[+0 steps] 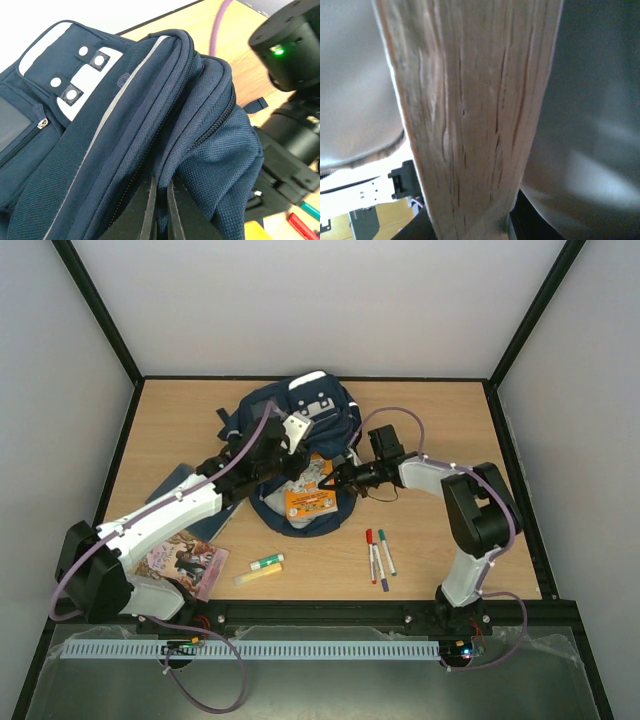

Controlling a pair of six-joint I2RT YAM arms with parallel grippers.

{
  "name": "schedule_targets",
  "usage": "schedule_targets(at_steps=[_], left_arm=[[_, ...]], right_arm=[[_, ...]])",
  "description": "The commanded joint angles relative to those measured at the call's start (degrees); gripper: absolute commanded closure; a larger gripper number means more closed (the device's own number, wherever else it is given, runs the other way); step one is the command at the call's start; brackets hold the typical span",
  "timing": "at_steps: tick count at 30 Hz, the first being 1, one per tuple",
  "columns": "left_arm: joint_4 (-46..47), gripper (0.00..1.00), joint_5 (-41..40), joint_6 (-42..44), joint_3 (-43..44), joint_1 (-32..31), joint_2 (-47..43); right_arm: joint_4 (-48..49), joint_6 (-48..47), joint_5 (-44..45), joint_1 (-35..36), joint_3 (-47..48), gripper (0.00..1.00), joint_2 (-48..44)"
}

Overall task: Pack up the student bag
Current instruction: Place the book in the student bag.

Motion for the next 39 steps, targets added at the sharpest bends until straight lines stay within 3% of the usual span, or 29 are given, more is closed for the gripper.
schedule_targets(at_steps=[1,7,11,14,19,22,25,31,34,37,39], left_arm=[[7.01,0.96,1.27,-0.53,0.65,-0.99,-4.46],[6.76,0.96,1.22,-0.12,0.76,-1.64,-4.63],[6.58,0.96,0.67,0.09,0.74,-1.73,-4.73],[6.47,0.96,0.11,0.10,0.74,-1.75,-4.77],[6.10,0.96,0.37,-0.16,0.86,-2.00,-5.10],[5.95,0.96,0.52,0.19,0.86,-2.16,-5.07],[5.52,0.96,0.22,0.28,1.02,-2.12,-4.71],[4.79,0.97,-0.25,0.45,1.25,-2.13,-4.17],[4.09,0.97,-0.18,0.47,1.68,-2.16,-4.03],[3.81,0.98,-0.88,0.94,1.81,-2.19,-4.40],[3.76,0.98,-1.30,1.13,1.79,-2.18,-4.71]], right_arm=[[9.70,3.67,0.07,0.81,4.23,0.99,4.37],[12.90,5.07,3.75,0.90,7.16,0.99,9.04],[7.88,1.22,7.81,0.90,9.14,0.97,10.76],[3.73,-2.91,10.86,0.90,8.82,0.89,9.32],[-4.71,-9.61,18.49,0.90,6.22,0.60,3.52],[-10.33,-14.67,20.46,0.90,4.93,0.49,0.15],[-13.92,-18.42,21.53,0.90,1.89,0.46,-4.11],[-18.96,-26.03,23.44,0.90,-3.40,0.47,-14.84],[-20.37,-31.24,23.22,1.97,-5.68,0.56,-20.28],[-22.57,-39.92,29.03,6.02,-6.81,0.69,-24.41],[-22.21,-45.01,35.63,9.41,-7.60,0.69,-25.94]])
